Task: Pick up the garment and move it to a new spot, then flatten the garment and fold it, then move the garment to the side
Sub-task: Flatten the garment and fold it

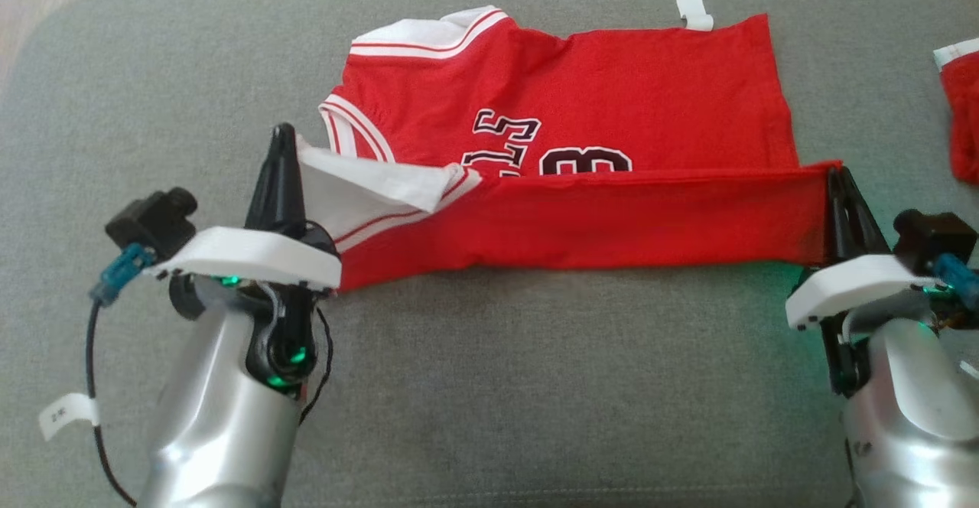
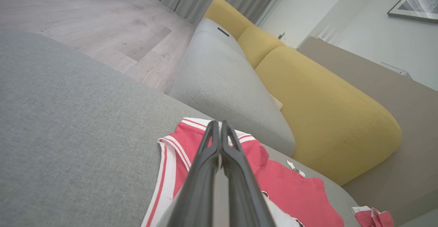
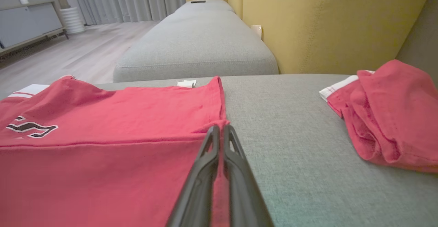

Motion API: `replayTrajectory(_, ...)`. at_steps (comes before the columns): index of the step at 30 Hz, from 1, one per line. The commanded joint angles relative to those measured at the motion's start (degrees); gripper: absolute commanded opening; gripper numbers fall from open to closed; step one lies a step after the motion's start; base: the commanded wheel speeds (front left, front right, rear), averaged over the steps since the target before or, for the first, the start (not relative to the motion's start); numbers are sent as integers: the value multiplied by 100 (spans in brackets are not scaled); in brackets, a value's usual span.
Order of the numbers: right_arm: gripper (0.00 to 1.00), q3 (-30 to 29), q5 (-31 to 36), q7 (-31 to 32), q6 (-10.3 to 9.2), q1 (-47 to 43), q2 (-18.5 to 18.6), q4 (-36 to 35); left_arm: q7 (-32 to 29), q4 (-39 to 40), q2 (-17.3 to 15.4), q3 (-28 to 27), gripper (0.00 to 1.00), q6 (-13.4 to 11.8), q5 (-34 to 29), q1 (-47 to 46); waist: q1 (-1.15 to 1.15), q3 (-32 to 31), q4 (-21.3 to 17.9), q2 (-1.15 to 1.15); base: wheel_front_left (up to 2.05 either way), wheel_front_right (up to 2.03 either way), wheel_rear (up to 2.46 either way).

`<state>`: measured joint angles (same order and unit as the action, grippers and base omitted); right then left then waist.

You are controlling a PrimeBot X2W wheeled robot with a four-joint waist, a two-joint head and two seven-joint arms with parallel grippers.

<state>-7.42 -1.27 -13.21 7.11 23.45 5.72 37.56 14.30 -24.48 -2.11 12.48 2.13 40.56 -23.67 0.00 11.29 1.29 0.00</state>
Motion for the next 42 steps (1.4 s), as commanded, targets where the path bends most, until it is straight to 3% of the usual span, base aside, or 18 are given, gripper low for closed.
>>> replayTrajectory(1,88,120,39,-130,37,211,-25,-98,68,125,-77,-195,0,74,-85,-200,0,6,8,0,0,0,0)
replayTrajectory(2,100,118,53,-146,37,237,-25,-81,68,130,-77,-180,8,143,-91,-201,0,14,12,0,0,0,0)
replayTrajectory(3,100,83,71,-159,37,252,-29,-75,68,166,-77,-179,100,213,-57,-189,0,17,16,0,0,0,0)
replayTrajectory(11,100,-174,112,-177,37,-258,-156,-829,69,634,-77,-352,100,386,-478,423,0,-199,76,0,0,0,0)
replayTrajectory(14,100,-193,40,-177,37,-616,-219,-1154,69,702,-77,-366,100,260,-450,939,0,-300,67,0,0,0,0)
replayTrajectory(20,100,-176,-43,-178,37,-1047,-269,-1462,69,306,-77,164,100,-85,-108,1614,0,-377,38,0,0,0,0)
replayTrajectory(25,100,-191,-16,-178,37,-1065,-280,-1470,70,-10,-77,347,100,-243,115,1421,0,-323,5,0,0,0,0)
replayTrajectory(29,100,-203,21,-178,37,-980,-282,-1405,70,-431,-77,350,100,-446,-67,1135,0,-219,-36,0,0,0,0)
replayTrajectory(39,100,-181,-45,-178,37,-809,-283,-981,70,-996,-122,330,100,-699,-1289,662,0,-24,-94,0,0,0,0)
replayTrajectory(41,100,-175,-64,-178,37,-766,-283,-869,70,-1150,-119,306,82,-692,-1442,611,0,15,-89,0,0,0,0)
replayTrajectory(42,100,-170,-81,-178,37,-744,-283,-807,70,-1227,-115,298,52,-672,-1483,592,0,30,-81,0,0,0,0)
